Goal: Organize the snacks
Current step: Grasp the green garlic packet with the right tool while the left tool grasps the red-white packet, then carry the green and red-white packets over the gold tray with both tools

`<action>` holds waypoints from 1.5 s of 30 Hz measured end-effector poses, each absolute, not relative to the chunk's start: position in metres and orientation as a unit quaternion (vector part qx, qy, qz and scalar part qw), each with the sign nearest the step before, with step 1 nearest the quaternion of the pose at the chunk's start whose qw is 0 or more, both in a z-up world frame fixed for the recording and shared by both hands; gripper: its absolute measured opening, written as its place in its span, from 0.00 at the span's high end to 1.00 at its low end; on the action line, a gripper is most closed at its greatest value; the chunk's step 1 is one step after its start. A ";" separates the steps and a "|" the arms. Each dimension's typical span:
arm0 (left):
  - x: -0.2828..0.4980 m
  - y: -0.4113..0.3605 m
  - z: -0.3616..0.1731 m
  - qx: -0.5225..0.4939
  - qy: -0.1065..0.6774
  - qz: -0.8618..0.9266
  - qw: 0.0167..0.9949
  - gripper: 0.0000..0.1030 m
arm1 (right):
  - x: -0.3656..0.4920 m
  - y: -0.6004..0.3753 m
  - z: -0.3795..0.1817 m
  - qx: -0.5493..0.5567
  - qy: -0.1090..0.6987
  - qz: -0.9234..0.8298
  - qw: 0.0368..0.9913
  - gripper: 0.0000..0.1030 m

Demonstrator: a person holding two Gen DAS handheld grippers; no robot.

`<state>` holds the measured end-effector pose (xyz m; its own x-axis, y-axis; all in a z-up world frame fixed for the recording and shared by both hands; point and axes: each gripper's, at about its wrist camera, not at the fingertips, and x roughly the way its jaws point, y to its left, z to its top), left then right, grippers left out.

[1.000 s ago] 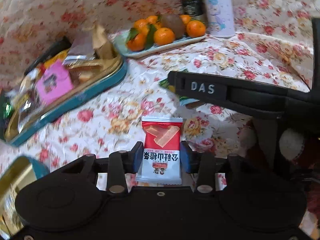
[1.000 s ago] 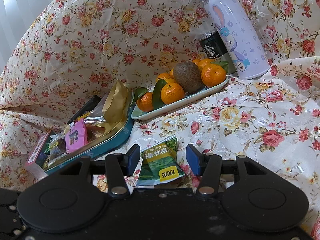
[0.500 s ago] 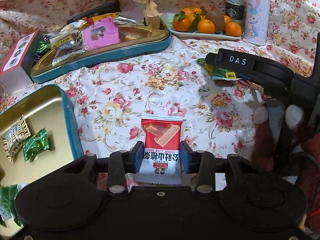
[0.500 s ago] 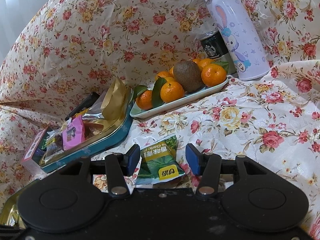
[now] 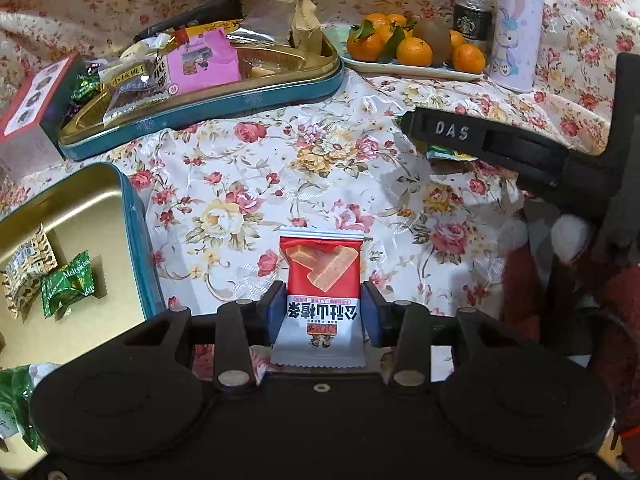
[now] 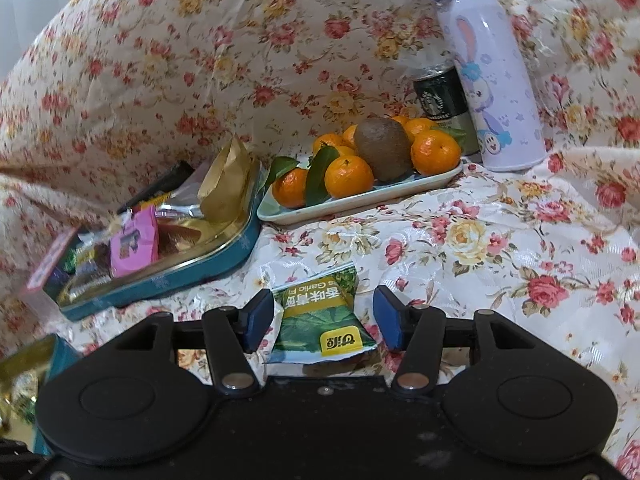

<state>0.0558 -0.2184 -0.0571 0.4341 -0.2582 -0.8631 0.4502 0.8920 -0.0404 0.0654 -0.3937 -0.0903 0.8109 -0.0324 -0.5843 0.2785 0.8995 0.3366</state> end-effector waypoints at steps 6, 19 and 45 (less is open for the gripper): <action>0.052 -0.218 -0.058 0.096 0.480 -0.209 0.847 0.51 | 0.077 -0.373 -0.086 0.120 0.328 -0.094 0.932 0.40; 0.051 -0.213 -0.059 0.083 0.472 -0.210 0.852 0.51 | 0.034 -0.364 -0.067 0.065 0.381 -0.138 0.912 0.59; 0.054 -0.217 -0.059 0.084 0.482 -0.199 0.849 0.52 | -0.082 -0.329 -0.054 0.139 0.317 -0.214 0.913 0.59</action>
